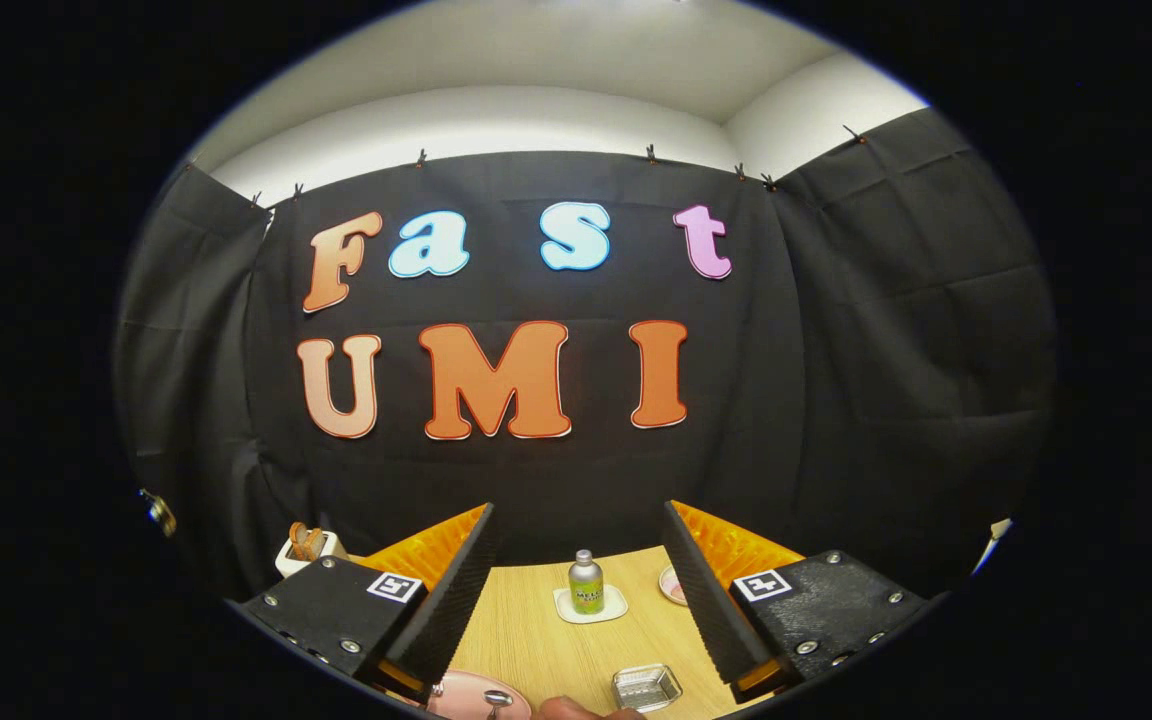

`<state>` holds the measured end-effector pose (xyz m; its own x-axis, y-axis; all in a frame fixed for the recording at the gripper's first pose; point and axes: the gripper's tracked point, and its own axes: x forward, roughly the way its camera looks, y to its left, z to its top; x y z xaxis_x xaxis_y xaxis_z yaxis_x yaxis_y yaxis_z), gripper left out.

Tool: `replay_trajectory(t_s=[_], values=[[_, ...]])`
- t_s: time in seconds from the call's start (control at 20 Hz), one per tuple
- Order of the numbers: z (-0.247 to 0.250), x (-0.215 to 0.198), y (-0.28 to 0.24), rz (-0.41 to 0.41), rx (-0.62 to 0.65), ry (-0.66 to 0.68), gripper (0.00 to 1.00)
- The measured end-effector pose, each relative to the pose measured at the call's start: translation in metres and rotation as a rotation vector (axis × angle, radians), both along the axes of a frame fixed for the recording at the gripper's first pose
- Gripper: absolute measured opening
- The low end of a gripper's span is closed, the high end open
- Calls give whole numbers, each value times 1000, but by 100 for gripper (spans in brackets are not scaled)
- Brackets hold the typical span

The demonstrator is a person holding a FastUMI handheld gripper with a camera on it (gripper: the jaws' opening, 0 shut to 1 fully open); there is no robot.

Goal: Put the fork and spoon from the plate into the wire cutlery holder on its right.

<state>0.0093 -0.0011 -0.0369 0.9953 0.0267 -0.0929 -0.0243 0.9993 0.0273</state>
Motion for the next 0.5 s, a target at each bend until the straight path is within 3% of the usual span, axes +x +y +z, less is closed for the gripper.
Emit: replay_trajectory(t_s=[0.5], values=[[-18,-5,16,25,-6,42,97]])
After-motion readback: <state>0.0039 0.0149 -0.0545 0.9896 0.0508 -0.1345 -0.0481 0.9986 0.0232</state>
